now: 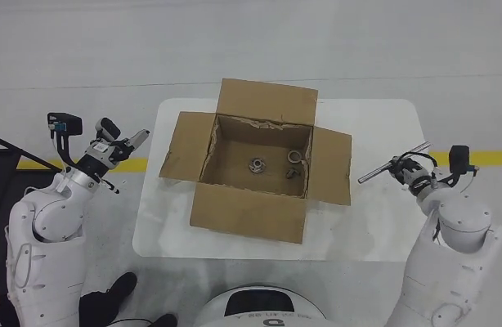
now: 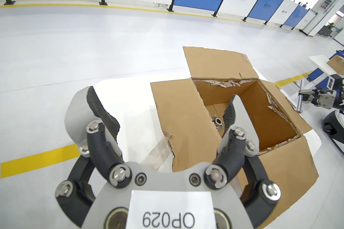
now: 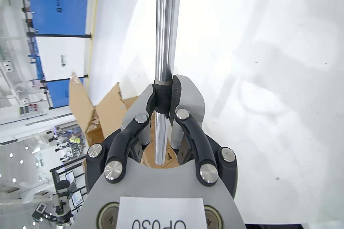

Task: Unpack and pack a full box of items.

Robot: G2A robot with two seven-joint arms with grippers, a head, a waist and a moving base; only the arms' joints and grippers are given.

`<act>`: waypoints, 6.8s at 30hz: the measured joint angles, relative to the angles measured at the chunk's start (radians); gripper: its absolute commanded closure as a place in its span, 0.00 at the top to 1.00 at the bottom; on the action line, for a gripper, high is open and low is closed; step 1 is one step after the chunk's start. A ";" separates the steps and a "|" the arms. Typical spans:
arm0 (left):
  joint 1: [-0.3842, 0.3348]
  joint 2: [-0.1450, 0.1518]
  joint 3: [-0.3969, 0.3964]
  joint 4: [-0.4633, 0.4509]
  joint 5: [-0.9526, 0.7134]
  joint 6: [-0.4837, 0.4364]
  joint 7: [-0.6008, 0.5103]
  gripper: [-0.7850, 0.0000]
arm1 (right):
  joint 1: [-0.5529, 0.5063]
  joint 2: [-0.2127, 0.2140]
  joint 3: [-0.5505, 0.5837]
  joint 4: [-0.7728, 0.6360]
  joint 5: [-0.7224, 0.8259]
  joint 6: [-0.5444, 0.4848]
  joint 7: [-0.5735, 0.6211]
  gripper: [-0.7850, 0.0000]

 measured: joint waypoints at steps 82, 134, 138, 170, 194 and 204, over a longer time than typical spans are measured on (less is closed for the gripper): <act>0.000 0.000 0.000 0.000 0.000 0.000 0.000 1.00 | 0.281 0.000 -1.025 0.465 -0.372 0.469 -0.173 0.00; 0.000 0.000 0.000 0.000 0.000 0.000 0.000 1.00 | -0.069 0.081 -0.362 -0.116 0.024 0.321 -0.204 1.00; 0.000 0.000 0.000 0.000 0.000 0.000 0.000 1.00 | -0.015 0.091 -0.339 0.008 0.002 0.345 -0.220 1.00; 0.000 0.000 0.000 0.000 0.000 0.000 0.000 1.00 | 0.139 0.259 -0.345 0.152 0.871 0.316 0.232 1.00; 0.009 0.013 0.000 0.054 0.262 0.013 0.077 1.00 | 0.273 0.308 -0.912 0.029 0.514 0.539 -0.117 1.00; -0.065 0.026 0.104 0.286 0.580 -0.009 0.092 1.00 | 0.285 0.316 -0.941 0.012 0.525 0.550 -0.147 1.00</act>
